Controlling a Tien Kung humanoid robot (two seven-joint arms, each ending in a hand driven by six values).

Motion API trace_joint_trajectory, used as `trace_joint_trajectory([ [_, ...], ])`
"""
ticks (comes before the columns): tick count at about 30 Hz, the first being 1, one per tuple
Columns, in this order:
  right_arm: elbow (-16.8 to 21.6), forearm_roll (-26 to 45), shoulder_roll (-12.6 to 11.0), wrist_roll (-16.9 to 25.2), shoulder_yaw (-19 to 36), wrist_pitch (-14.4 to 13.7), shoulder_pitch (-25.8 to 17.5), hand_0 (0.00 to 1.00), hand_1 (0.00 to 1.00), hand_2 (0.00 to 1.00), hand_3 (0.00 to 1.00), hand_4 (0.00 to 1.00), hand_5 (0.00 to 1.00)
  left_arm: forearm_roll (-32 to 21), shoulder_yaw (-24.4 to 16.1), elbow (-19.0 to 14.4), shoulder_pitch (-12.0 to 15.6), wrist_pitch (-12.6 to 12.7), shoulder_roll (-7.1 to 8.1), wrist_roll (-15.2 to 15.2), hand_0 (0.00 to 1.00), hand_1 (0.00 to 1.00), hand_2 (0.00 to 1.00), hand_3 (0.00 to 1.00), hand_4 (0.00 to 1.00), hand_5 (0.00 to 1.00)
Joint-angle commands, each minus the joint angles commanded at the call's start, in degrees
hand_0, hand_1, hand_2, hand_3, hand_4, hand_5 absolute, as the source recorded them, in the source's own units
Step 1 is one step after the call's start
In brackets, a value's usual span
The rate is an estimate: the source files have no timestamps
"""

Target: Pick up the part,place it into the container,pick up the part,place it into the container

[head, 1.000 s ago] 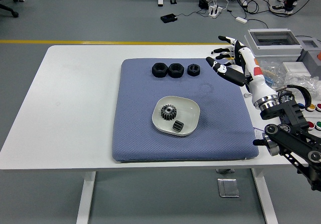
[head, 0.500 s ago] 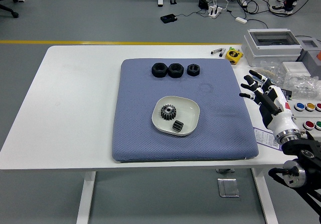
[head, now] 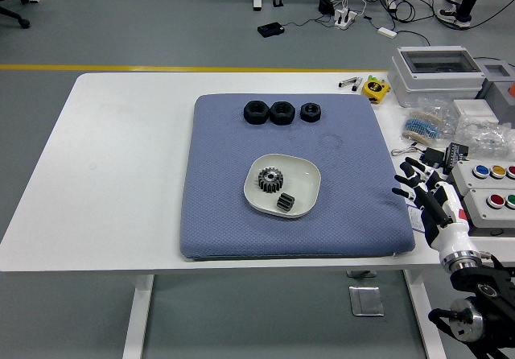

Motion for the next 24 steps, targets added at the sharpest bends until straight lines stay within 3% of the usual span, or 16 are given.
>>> trace_joint_trajectory([
  [7,-0.81,0.07,1.31,0.66,1.18,0.36,-1.38,0.637,0.701,0.771,0.731,0.932,0.529,1.35,-0.74,-0.02,0.23,0.00,0.10,0.37,0.616,0.588,0.658,0.594,0.575,0.591],
  [10,-1.09,-0.11,1.79,0.74,1.39,0.62,-1.51,0.637,0.701,0.771,0.731,0.932,0.529,0.98,-0.47,-0.01,0.23,-0.07,0.11,0.26,0.616,0.588,0.658,0.594,0.575,0.591],
  [11,-1.17,-0.17,1.93,0.76,1.48,0.68,-1.51,0.635,0.703,0.779,0.739,0.946,0.574,0.90,-0.41,0.00,0.20,-0.07,0.11,0.24,0.616,0.588,0.657,0.594,0.574,0.590],
  [24,-1.58,-0.12,2.66,1.07,2.12,0.91,-0.92,0.638,0.701,0.778,0.733,0.949,0.584,-1.16,0.88,0.05,-0.41,-0.16,0.16,-0.40,0.616,0.588,0.654,0.594,0.573,0.588],
])
